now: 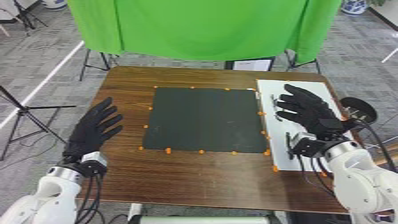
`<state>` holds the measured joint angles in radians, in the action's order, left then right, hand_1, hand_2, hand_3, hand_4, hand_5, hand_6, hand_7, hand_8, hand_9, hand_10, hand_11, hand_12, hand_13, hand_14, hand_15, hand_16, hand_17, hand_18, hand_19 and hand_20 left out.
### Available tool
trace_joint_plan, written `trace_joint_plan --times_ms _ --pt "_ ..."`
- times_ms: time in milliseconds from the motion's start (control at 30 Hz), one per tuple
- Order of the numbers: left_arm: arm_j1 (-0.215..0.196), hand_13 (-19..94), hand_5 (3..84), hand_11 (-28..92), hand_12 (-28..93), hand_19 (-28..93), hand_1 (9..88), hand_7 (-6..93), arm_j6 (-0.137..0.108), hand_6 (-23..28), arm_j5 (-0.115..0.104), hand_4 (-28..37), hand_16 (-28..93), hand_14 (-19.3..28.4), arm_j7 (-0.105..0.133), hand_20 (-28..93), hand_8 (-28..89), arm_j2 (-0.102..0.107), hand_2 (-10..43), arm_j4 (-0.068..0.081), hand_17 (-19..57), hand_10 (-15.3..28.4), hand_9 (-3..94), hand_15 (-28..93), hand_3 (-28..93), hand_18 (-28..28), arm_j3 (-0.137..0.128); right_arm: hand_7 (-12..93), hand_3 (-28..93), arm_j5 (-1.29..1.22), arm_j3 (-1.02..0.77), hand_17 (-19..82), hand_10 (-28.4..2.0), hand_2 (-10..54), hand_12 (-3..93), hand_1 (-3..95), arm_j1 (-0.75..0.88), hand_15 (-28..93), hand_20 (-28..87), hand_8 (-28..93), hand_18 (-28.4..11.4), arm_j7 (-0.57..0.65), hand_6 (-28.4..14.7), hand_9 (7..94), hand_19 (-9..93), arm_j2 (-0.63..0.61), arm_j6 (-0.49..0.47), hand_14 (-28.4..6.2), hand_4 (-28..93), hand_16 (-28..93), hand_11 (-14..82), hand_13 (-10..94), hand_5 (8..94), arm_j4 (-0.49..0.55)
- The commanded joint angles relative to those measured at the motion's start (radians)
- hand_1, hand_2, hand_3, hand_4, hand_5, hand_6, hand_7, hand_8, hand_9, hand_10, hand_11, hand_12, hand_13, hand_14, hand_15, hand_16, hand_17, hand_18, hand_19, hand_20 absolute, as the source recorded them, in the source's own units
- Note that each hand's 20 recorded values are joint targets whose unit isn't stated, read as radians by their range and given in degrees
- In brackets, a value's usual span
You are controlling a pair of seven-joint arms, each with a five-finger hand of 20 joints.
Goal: Arrange flowers
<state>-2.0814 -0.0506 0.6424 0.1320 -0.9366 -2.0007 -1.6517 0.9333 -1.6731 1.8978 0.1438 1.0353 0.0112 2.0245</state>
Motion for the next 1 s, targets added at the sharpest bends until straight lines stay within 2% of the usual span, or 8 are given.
trace_joint_plan --times_ms 33,200,400,633,700,800,900,1000 --pt "-0.019 13 21.3 24 17 41 29.4 22.7 -0.016 3.2 -0.001 -28.3 -1 13.3 -0.006 10 -13 -0.021 -7.9 -0.004 -11.0 10.1 16.8 33 69 20.1 -0.009 27 88 0.010 0.006 4 -12.2 -9.3 22.1 17.9 -0.004 29 20 -16 -19.5 0.005 -2.1 30.6 44 -0.001 -0.004 -9.8 -28 23 16.9 25 27.4 0.003" --pt "0.024 13 21.2 24 17 41 29.5 22.7 0.002 3.3 0.002 -28.3 -1 13.3 -0.006 10 -13 -0.012 -7.7 0.013 -11.0 10.1 16.6 33 68 20.1 0.010 27 88 0.012 0.005 4 -12.1 -9.1 21.8 18.3 -0.005 31 20 -16 -19.8 -0.010 -2.1 31.0 45 -0.005 0.006 -9.6 -28 22 17.0 27 27.6 0.006" --pt "-0.007 14 21.2 24 17 41 29.5 22.7 -0.008 3.3 0.000 -28.3 -1 13.7 -0.015 10 -13 -0.022 -7.7 0.003 -10.9 10.1 16.7 35 69 20.2 -0.006 27 87 0.016 0.017 4 -12.1 -9.2 21.7 17.9 -0.012 32 20 -16 -19.9 -0.005 -2.1 31.1 45 -0.004 -0.005 -9.7 -28 21 17.1 27 27.8 0.000" --pt "-0.007 14 21.3 24 17 41 29.5 22.7 -0.006 3.3 -0.004 -28.3 -2 13.7 -0.009 10 -13 -0.016 -7.7 0.006 -10.9 10.2 16.7 35 68 20.1 -0.002 27 88 0.017 0.032 5 -12.2 -9.4 21.8 18.1 -0.012 32 20 -16 -19.8 -0.006 -2.3 31.6 45 -0.019 0.056 -9.6 -28 21 17.5 27 28.5 0.006" --pt "-0.012 14 21.3 24 17 41 29.5 22.7 -0.005 3.3 -0.006 -28.3 -2 13.7 -0.015 10 -13 -0.015 -7.7 0.001 -10.9 10.2 16.7 35 68 20.1 -0.004 28 87 0.098 0.050 7 -12.4 -9.2 21.4 19.7 -0.013 36 22 -17 -19.9 0.043 -2.5 34.0 51 -0.032 0.140 -9.5 -28 20 19.2 30 30.2 0.030" --pt "0.010 14 21.4 24 17 41 29.3 22.6 0.003 3.3 0.001 -28.3 -2 13.6 -0.010 10 -13 -0.013 -7.8 0.009 -10.9 10.2 16.7 35 69 20.1 0.005 33 85 0.405 0.123 16 -12.1 -9.4 20.4 24.2 -0.049 49 27 -20 -19.3 0.219 -2.3 39.0 63 -0.085 0.382 -9.4 -28 15 27.4 36 33.7 0.079" --pt "0.029 14 21.4 24 17 41 29.4 22.7 0.005 3.4 -0.001 -28.3 -2 13.6 -0.009 10 -13 -0.001 -7.7 0.014 -11.0 10.2 16.7 35 68 20.1 0.012 43 70 0.580 0.115 32 -11.2 -9.5 22.6 38.0 -0.044 66 35 -22 -16.5 0.308 0.5 57.4 86 -0.127 0.371 -8.5 -28 17 40.3 57 49.9 0.109" --pt "0.011 14 21.5 24 17 41 29.2 22.6 0.002 3.4 0.000 -28.3 -2 13.6 -0.014 10 -13 -0.003 -7.7 0.006 -11.0 10.2 16.7 35 69 20.1 0.001 47 65 0.802 0.098 38 -11.7 -9.5 24.7 42.8 -0.003 73 41 -14 -15.6 0.368 0.9 64.2 93 -0.175 0.286 -8.5 -28 20 48.5 64 56.3 0.139"
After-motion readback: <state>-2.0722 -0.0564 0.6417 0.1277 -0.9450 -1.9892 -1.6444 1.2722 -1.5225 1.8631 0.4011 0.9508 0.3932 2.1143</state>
